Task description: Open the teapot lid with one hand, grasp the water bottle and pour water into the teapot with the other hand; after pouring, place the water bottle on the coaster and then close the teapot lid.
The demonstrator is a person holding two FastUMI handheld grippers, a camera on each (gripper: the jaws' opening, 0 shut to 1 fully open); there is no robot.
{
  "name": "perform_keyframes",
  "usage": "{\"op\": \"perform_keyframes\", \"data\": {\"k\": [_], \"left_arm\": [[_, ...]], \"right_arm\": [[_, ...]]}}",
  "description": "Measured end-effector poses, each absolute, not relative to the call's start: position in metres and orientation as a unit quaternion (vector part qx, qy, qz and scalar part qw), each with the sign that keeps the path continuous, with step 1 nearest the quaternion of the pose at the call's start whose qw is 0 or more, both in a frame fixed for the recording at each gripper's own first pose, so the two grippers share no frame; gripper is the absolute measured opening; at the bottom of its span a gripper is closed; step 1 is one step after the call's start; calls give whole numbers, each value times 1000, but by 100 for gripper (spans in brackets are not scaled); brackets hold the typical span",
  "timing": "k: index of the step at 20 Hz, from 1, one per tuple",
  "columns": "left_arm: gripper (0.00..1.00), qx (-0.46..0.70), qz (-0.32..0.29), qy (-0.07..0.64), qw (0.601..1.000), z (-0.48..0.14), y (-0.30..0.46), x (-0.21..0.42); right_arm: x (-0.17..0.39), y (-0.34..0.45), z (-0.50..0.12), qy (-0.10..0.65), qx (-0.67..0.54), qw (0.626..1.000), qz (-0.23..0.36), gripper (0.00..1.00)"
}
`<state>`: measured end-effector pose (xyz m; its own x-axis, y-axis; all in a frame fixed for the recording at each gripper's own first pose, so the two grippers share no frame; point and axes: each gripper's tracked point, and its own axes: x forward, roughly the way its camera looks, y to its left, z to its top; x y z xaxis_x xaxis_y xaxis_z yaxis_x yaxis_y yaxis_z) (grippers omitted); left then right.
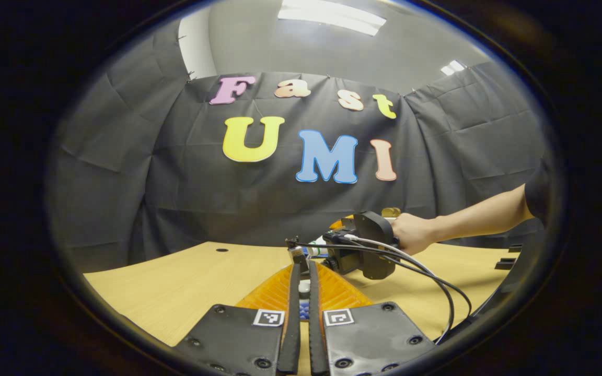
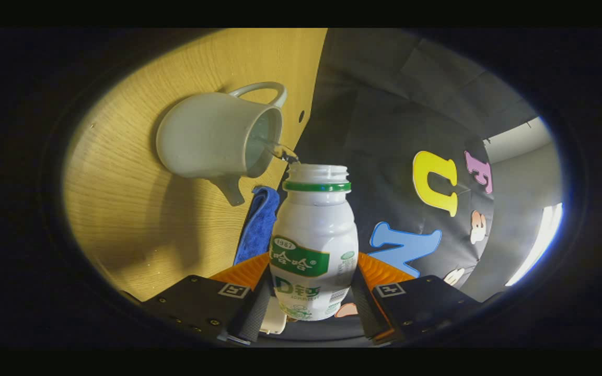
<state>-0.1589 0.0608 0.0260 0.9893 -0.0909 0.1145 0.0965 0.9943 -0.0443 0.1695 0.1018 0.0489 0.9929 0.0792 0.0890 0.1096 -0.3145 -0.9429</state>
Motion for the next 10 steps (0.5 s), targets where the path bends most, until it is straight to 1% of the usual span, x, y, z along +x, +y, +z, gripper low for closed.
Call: {"op": "perform_keyframes", "data": {"k": [1,3,4,10], "left_arm": [[13,-24,-48,-57,997,26,60,-159],[13,-22,-47,-59,997,29,60,-160],[17,-21,-47,-60,997,28,60,-160],[17,-21,-46,-61,997,30,61,-162]], "right_arm": [[170,102,50,-59,-814,578,-14,72],[170,102,53,-60,-818,571,-16,72],[170,101,54,-61,-820,569,-17,72],[167,104,60,-69,-831,551,-21,72]]}}
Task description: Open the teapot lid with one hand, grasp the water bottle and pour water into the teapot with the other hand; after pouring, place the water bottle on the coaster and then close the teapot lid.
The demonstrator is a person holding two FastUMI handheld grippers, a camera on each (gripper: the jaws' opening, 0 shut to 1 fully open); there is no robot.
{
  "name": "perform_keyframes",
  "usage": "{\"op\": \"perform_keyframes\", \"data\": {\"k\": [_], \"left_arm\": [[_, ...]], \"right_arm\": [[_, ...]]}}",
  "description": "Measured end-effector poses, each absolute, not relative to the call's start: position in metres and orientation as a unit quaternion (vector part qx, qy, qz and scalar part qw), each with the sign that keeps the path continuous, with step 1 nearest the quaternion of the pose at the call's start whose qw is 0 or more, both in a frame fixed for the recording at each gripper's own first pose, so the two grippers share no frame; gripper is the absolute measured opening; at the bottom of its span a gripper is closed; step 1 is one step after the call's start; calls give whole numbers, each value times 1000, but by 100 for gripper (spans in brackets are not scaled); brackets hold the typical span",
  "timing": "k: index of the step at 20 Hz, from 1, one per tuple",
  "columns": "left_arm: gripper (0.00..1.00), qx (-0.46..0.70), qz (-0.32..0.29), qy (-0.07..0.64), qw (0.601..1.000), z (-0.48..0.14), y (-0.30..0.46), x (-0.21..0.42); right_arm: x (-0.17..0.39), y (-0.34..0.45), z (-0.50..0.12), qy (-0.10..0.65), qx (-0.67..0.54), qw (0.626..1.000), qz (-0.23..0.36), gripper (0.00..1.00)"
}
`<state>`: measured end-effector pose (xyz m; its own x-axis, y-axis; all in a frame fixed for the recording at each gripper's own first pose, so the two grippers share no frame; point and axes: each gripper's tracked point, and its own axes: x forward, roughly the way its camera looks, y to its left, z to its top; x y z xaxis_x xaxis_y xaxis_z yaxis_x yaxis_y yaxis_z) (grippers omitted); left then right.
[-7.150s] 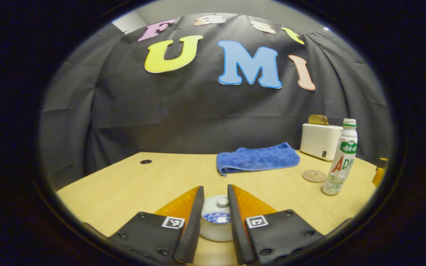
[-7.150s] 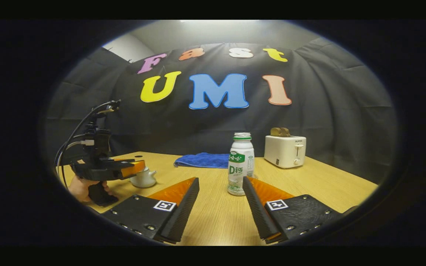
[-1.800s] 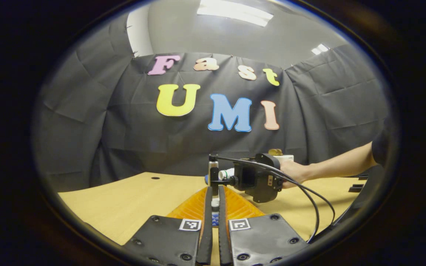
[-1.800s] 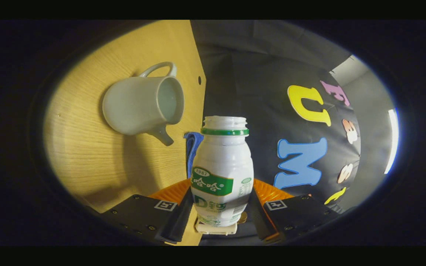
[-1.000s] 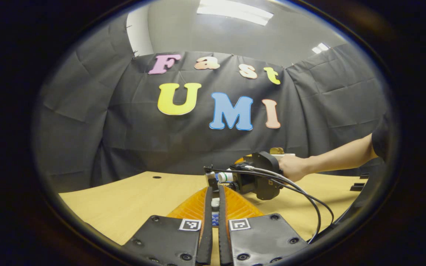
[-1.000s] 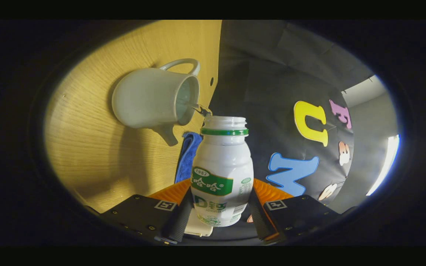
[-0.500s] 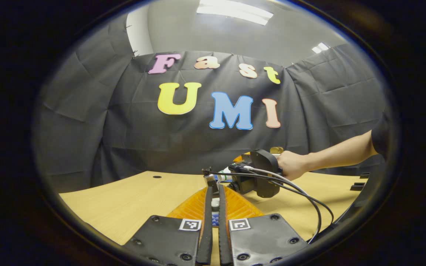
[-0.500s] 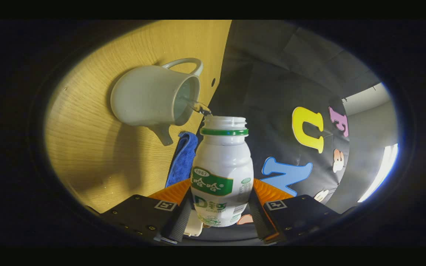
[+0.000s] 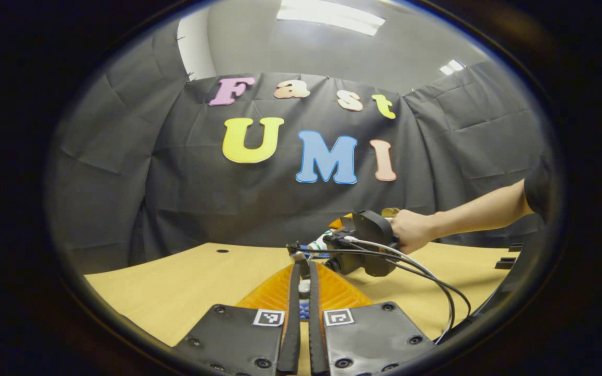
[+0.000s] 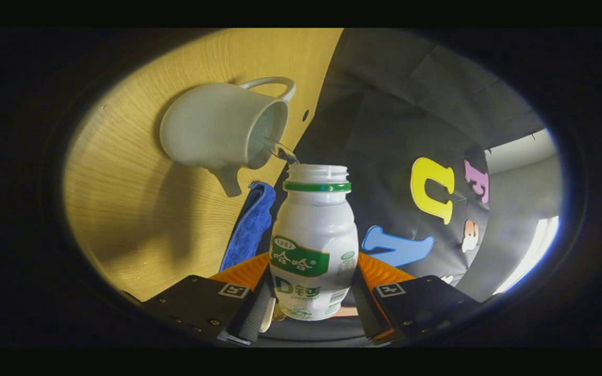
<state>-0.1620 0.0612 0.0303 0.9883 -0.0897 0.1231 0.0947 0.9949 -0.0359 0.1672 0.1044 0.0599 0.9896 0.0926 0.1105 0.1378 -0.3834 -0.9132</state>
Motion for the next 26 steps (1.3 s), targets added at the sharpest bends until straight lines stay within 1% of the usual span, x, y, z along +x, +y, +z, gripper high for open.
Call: {"op": "perform_keyframes", "data": {"k": [4,5,6,12,13,14,15,16,17,18,21,22,23,26], "left_arm": [[17,-20,-48,-60,997,29,61,-162],[13,-21,-48,-60,997,30,61,-162],[17,-20,-49,-60,997,29,60,-161],[17,-15,-47,-63,997,32,61,-163],[13,-16,-47,-64,997,32,61,-163],[17,-16,-46,-64,997,33,61,-163],[17,-15,-45,-64,997,33,61,-163],[13,-14,-44,-64,997,33,62,-164],[17,-13,-45,-65,997,33,62,-165],[13,-13,-46,-65,997,33,61,-165],[13,-11,-46,-63,997,32,60,-164],[17,-10,-45,-62,997,32,61,-164],[17,-10,-45,-61,997,32,61,-163],[17,-9,-45,-60,997,31,61,-163]], "right_arm": [[168,106,65,-79,-841,535,-23,72],[167,108,67,-83,-844,529,-24,72],[167,109,68,-85,-846,525,-24,72],[171,117,68,-103,-858,503,-27,72],[170,118,68,-106,-859,500,-28,72],[169,120,68,-109,-861,497,-27,72],[170,121,70,-112,-863,492,-28,72],[169,123,72,-116,-866,485,-30,72],[169,125,73,-119,-869,479,-30,72],[170,126,74,-120,-872,474,-32,72],[171,130,76,-129,-882,451,-36,72],[171,130,77,-132,-886,444,-37,72],[170,131,78,-135,-889,436,-37,72],[169,133,78,-135,-893,428,-36,72]]}}
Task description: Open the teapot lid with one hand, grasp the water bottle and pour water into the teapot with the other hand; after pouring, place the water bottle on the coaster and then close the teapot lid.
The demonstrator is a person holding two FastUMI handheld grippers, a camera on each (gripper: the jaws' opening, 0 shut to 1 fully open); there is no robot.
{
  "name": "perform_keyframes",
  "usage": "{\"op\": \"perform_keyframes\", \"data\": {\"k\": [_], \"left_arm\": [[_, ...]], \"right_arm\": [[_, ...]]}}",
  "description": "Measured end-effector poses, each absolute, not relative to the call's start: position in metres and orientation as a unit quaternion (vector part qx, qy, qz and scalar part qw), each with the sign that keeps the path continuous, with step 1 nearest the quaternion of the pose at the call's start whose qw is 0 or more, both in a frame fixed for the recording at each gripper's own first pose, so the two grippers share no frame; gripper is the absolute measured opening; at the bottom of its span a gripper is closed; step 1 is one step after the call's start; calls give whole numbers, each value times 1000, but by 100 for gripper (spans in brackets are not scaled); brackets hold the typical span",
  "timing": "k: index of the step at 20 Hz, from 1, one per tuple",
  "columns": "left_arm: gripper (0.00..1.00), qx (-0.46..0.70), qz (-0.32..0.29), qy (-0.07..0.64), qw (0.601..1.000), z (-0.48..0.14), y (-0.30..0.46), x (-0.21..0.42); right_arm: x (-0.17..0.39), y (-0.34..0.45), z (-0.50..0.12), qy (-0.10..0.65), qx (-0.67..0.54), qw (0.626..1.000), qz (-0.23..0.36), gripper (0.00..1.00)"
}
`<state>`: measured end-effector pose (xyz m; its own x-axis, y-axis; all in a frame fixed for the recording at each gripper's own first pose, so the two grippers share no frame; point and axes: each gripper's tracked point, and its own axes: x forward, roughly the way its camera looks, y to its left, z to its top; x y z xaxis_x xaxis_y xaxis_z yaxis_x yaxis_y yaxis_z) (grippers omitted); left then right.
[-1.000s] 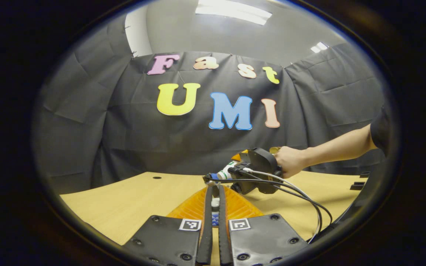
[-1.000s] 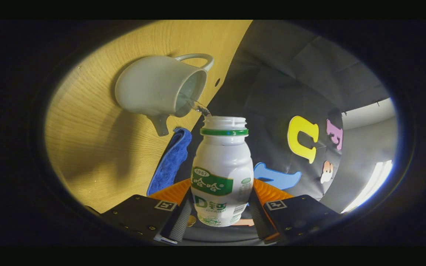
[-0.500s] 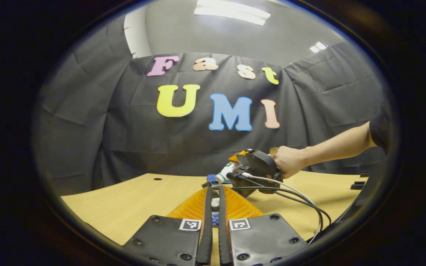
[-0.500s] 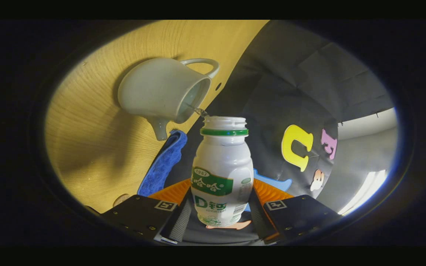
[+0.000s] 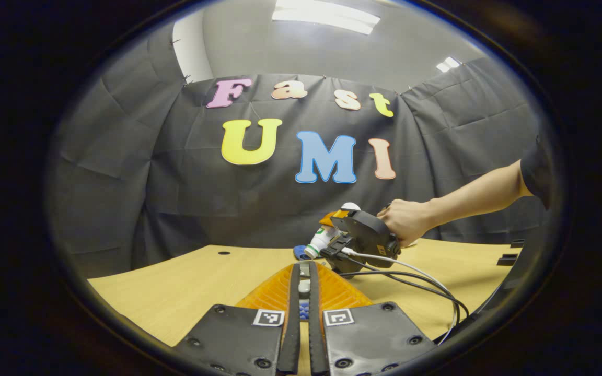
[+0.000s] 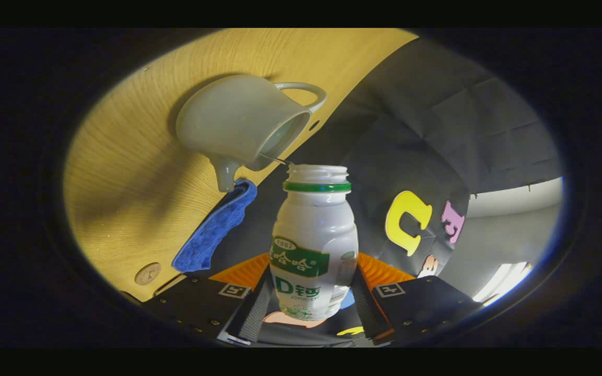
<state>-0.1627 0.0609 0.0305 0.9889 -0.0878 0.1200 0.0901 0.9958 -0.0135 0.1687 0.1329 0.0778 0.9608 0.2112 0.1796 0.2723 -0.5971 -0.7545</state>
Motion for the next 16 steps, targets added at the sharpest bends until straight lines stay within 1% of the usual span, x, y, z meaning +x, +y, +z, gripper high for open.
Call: {"op": "perform_keyframes", "data": {"k": [4,5,6,7,12,16], "left_arm": [[17,-7,-43,-63,997,32,62,-165],[13,-7,-43,-63,997,33,63,-165],[13,-7,-42,-63,997,31,62,-165],[17,-7,-42,-61,997,32,63,-165],[17,-5,-39,-55,998,28,65,-163],[17,-6,-40,-53,998,26,65,-161]], "right_arm": [[169,135,81,-140,-897,418,-38,72],[169,136,82,-140,-897,417,-39,72],[169,136,81,-140,-896,419,-38,72],[169,135,80,-138,-894,424,-38,72],[173,124,65,-111,-874,472,-22,72],[176,117,49,-86,-846,526,-3,72]]}}
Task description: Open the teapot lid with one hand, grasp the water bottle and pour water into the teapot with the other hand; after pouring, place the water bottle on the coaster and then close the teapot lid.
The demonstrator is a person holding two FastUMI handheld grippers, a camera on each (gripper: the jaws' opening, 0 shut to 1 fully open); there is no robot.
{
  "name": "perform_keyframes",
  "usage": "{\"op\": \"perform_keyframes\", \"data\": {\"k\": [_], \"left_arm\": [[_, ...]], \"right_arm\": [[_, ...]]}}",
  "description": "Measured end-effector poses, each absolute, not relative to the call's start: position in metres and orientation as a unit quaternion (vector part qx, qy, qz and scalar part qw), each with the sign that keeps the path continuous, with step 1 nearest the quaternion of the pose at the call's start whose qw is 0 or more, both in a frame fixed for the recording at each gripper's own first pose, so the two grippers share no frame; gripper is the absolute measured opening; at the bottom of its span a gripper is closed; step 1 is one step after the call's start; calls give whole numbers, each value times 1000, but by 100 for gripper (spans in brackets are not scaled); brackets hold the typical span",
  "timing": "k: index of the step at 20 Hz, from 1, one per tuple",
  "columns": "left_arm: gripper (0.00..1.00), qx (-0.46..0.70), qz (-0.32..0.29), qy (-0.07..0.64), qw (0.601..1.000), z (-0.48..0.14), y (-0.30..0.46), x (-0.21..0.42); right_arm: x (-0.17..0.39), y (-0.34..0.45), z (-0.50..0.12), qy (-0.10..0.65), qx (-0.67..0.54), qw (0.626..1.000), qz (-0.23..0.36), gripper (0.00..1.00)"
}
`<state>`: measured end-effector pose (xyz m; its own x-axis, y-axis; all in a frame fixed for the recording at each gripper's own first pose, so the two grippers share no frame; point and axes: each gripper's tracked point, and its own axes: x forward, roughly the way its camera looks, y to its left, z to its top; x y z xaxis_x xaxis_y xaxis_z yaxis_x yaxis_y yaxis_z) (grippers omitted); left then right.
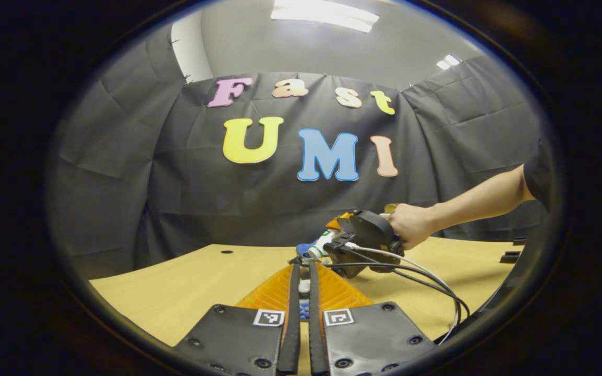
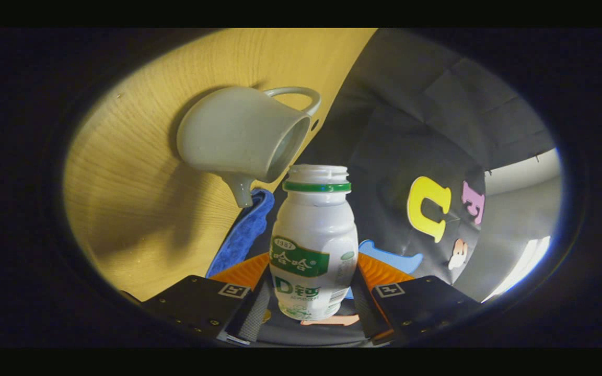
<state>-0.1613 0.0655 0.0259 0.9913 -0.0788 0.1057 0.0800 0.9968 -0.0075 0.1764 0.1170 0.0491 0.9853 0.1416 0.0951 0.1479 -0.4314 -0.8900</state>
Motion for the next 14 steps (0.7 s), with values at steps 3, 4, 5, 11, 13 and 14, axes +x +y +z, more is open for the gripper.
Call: {"op": "perform_keyframes", "data": {"k": [3,4,5,11,13,14], "left_arm": [[13,-9,-39,-52,998,26,66,-160],[13,-11,-39,-52,998,25,67,-160],[13,-13,-39,-50,998,24,67,-159],[17,-16,-36,-38,999,15,67,-154],[13,-15,-34,-34,999,12,68,-152],[17,-17,-33,-32,999,10,68,-150]], "right_arm": [[181,109,38,-63,-812,580,11,72],[182,107,34,-54,-798,600,16,72],[182,106,29,-45,-786,617,23,72],[177,117,16,-37,-717,694,50,72],[174,118,14,-33,-692,719,55,72],[174,117,14,-31,-676,734,58,72]]}}
